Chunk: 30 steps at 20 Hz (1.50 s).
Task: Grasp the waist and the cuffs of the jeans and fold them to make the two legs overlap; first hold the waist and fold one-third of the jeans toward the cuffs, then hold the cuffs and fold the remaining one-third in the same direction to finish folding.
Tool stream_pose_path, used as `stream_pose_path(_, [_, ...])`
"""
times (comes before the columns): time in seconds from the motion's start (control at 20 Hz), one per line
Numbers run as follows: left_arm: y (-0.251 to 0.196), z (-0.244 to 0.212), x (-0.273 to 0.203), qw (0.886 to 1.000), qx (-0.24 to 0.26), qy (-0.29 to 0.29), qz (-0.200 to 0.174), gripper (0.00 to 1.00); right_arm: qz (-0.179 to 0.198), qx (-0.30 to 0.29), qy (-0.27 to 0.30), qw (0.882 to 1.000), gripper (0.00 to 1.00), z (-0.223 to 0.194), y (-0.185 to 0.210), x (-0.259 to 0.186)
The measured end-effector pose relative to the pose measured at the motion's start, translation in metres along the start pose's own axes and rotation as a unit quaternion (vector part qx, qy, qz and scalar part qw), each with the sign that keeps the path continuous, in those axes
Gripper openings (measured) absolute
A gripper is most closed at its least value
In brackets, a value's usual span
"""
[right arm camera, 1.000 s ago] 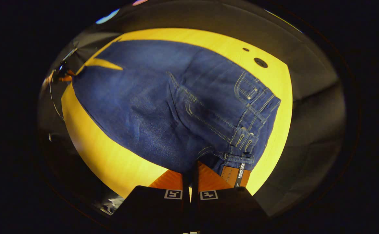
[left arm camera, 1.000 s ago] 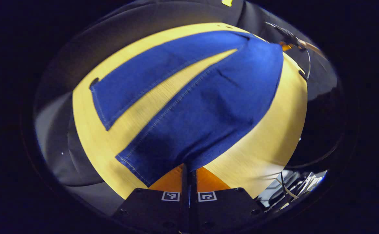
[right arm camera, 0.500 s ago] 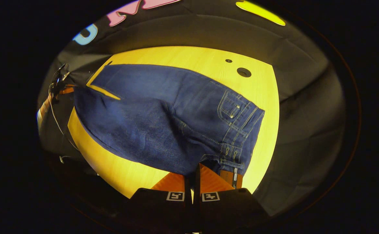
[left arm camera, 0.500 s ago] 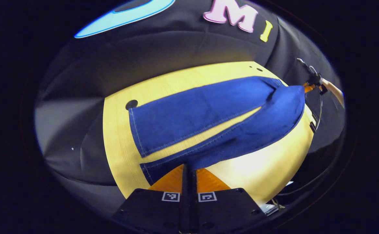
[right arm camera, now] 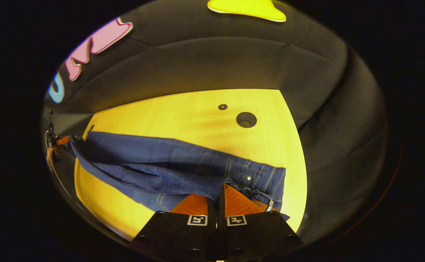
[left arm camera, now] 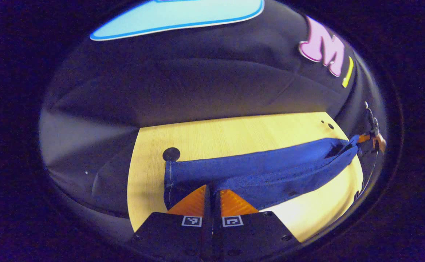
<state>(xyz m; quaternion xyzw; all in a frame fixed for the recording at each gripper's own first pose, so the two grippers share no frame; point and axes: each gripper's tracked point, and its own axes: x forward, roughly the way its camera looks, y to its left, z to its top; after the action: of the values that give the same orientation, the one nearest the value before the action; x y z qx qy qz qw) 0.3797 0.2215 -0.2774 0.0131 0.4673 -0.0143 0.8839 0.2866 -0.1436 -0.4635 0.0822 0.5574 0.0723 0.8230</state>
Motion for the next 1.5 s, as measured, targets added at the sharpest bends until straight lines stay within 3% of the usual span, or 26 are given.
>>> stream_pose_path(0.2, [0.0,0.005,0.056,0.999,-0.028,0.004,0.024,0.06,-0.032,0.006,0.004,0.999,0.05,0.005,0.0,0.05])
stream_pose_path(0.3, [0.011,-0.007,0.07,0.999,-0.023,0.021,0.039,0.17,-0.036,0.028,0.005,0.999,0.07,0.005,-0.004,0.063])
stream_pose_path(0.35, [0.011,-0.01,0.076,0.999,-0.025,0.022,0.037,0.33,-0.036,0.04,-0.002,0.999,0.11,0.008,-0.006,0.063])
stream_pose_path(0.45, [0.018,-0.004,0.073,0.998,-0.024,0.007,0.051,0.66,-0.011,0.06,-0.026,0.998,0.46,0.021,0.001,0.066])
stream_pose_path(0.55, [0.027,0.004,0.059,0.997,-0.014,-0.01,0.07,0.99,-0.02,0.066,-0.056,0.996,0.82,0.036,-0.003,0.059])
stream_pose_path(0.6, [0.029,0.014,0.05,0.997,-0.005,-0.03,0.072,0.96,-0.023,0.065,-0.075,0.995,0.99,0.044,-0.002,0.057])
stream_pose_path(0.8, [0.03,0.046,-0.011,0.989,0.047,-0.111,0.08,0.97,-0.024,0.08,-0.156,0.984,0.98,0.085,-0.007,0.007])
stream_pose_path(1.0, [-0.024,0.035,-0.077,0.981,0.103,-0.16,0.044,0.97,-0.043,0.133,-0.189,0.972,0.99,0.089,-0.028,-0.055])
stream_pose_path(1.2, [-0.078,-0.014,-0.128,0.978,0.11,-0.177,-0.008,0.98,-0.063,0.191,-0.141,0.969,0.98,0.03,-0.054,-0.073])
stream_pose_path(1.3, [-0.107,-0.046,-0.147,0.981,0.1,-0.162,-0.04,0.98,-0.109,0.182,-0.095,0.973,0.98,-0.016,-0.083,-0.067])
stream_pose_path(1.35, [-0.122,-0.065,-0.156,0.983,0.099,-0.145,-0.058,0.98,-0.119,0.203,-0.081,0.969,0.98,-0.032,-0.091,-0.063])
stream_pose_path(1.5, [-0.137,-0.088,-0.173,0.978,0.141,-0.144,-0.056,0.98,-0.109,0.296,-0.055,0.947,0.98,-0.063,-0.094,-0.041])
